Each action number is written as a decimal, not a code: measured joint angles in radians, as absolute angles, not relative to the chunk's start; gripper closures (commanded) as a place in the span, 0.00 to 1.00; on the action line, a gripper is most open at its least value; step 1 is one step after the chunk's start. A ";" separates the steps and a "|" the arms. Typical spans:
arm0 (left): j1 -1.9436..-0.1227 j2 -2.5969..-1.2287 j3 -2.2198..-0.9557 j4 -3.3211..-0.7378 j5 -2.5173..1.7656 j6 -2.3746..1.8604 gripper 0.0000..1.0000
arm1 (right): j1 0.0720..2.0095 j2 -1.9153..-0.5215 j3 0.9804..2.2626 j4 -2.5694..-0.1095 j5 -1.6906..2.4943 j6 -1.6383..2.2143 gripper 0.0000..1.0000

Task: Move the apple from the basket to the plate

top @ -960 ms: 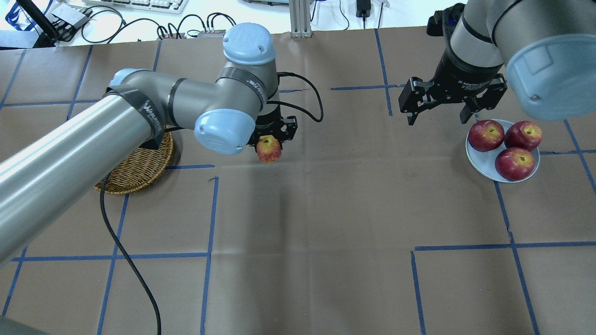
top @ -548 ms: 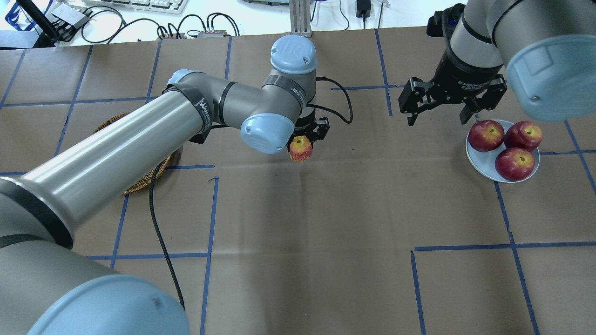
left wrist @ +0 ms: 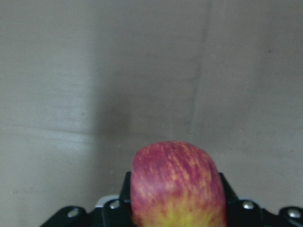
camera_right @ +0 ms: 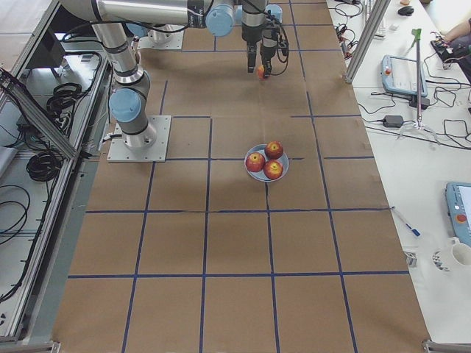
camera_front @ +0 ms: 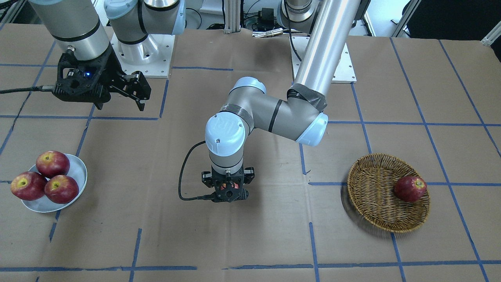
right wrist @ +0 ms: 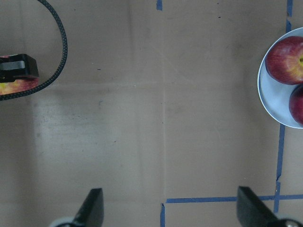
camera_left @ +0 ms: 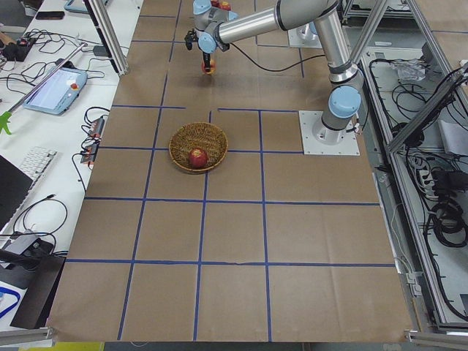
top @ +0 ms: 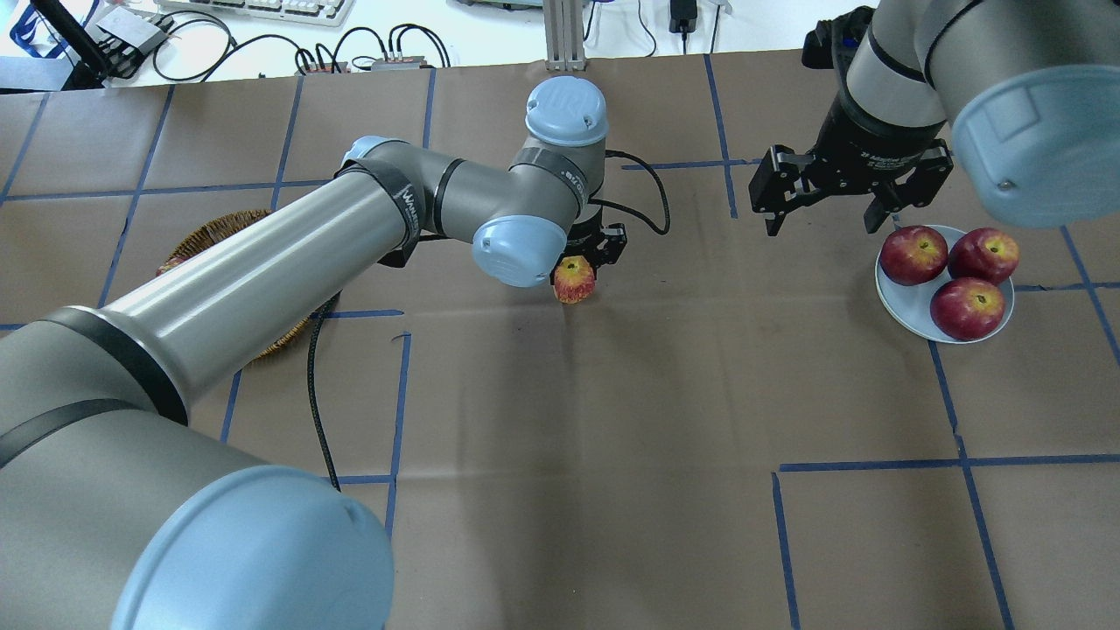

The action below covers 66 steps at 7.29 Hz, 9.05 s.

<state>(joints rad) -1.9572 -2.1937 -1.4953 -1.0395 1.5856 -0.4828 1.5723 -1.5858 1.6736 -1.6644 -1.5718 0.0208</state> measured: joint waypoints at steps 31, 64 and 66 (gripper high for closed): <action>-1.596 -1.510 -1.695 -1.528 1.588 0.190 0.01 | 1.945 -0.971 1.654 -2.357 -1.553 0.445 0.34; -1.594 -1.520 -1.646 -1.606 1.591 0.189 0.00 | 1.244 -1.511 1.773 -1.818 -1.556 -0.474 0.00; -1.594 -1.520 -1.646 -1.606 1.591 0.189 0.00 | 1.395 -1.599 1.769 -1.724 -1.559 -0.229 0.00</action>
<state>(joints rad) -1.5938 -1.5201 -1.6459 -1.6061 1.5907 0.1887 1.3946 -1.5992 1.7694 -1.7242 -1.5591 -0.2295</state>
